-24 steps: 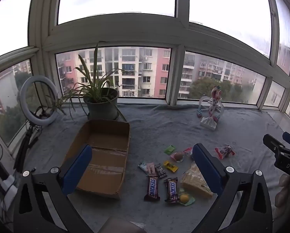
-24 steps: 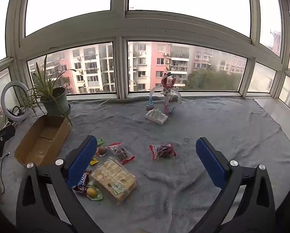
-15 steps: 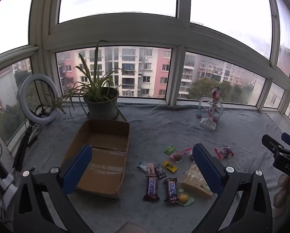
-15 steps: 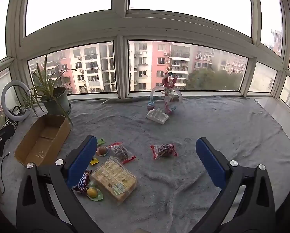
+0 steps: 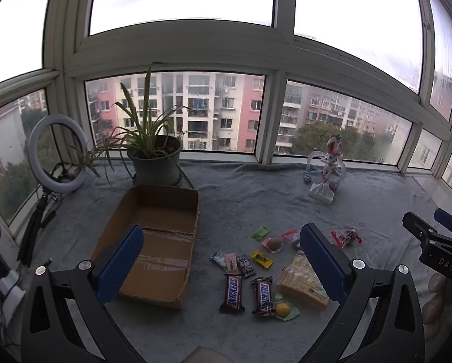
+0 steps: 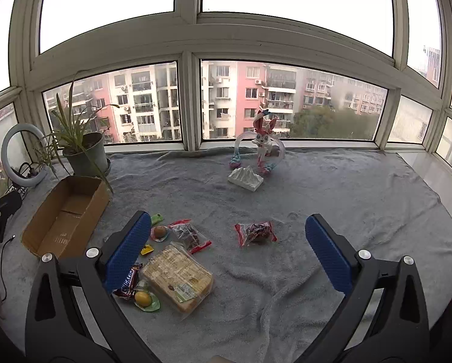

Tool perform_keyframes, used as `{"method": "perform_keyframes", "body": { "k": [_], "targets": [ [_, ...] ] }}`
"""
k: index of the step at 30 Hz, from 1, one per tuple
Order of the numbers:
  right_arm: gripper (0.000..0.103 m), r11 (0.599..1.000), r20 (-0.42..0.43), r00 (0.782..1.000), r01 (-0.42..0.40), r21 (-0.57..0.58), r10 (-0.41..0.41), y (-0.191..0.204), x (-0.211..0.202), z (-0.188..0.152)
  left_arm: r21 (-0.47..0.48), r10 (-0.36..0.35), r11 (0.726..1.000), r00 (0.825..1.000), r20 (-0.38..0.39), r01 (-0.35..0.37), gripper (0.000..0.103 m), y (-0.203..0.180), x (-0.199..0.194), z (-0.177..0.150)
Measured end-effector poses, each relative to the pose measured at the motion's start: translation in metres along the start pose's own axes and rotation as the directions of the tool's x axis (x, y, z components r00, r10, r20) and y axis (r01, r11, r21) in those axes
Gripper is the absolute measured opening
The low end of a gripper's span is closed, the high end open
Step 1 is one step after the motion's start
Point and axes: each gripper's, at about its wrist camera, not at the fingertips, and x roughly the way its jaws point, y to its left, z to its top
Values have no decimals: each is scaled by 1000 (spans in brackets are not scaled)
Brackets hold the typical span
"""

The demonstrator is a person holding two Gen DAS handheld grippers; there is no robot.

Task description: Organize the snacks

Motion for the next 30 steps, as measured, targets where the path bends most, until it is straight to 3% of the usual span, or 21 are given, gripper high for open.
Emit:
{"method": "perform_keyframes", "body": {
  "k": [30],
  "targets": [
    [103,1000,-8,1000,-7,-6,7,5,4,-9,-6,-11,1000,1000,-16,11,102,-4,0,-3]
  ]
}}
